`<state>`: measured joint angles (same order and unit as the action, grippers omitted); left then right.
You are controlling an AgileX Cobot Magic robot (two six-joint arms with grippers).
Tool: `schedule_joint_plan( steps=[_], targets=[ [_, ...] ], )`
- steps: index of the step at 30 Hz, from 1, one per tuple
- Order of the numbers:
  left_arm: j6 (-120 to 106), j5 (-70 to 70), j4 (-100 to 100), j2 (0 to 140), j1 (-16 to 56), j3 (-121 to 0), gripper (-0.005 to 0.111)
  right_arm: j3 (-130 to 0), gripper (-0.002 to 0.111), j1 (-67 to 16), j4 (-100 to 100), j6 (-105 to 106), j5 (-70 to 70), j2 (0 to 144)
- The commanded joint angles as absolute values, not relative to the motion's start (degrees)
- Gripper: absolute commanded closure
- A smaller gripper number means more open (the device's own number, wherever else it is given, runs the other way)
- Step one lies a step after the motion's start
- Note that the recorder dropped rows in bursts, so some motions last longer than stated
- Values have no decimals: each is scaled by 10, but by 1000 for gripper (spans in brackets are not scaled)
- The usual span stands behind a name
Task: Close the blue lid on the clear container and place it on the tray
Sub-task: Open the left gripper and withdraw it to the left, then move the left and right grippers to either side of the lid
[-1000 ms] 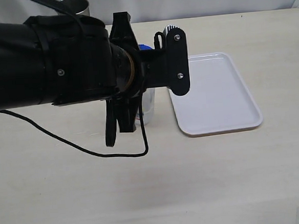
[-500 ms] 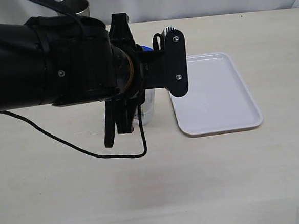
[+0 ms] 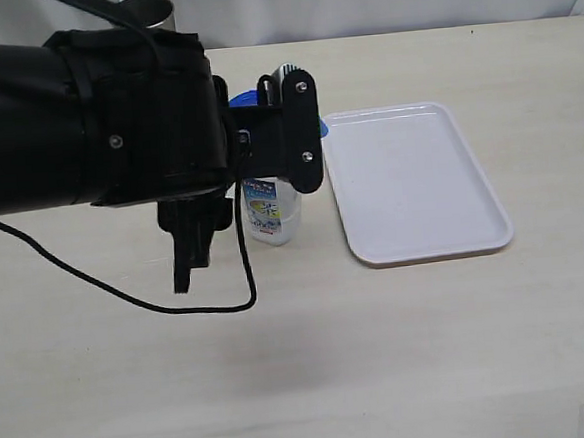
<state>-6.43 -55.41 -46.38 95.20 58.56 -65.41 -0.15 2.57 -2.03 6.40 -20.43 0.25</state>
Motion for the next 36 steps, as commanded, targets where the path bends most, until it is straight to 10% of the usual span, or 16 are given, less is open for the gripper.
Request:
schedule_joint_plan(
  steps=[1,6,9,20,36],
  targets=[
    [-42,-603,-468,931,586,-653,40,0,104,26,-21,64,-196,0],
    [25,-571,-468,857,525,-653,65,0,104,26,-21,64,-196,0],
    [56,-447,-386,797,407,-653,107,0,104,26,-21,64,-196,0],
    [-49,288,-54,748,239,-381,107,0,104,26,-21,64,-196,0],
    [328,700,-736,955,-30,-397,107,0,104,26,-16,67,-144,0]
  ],
)
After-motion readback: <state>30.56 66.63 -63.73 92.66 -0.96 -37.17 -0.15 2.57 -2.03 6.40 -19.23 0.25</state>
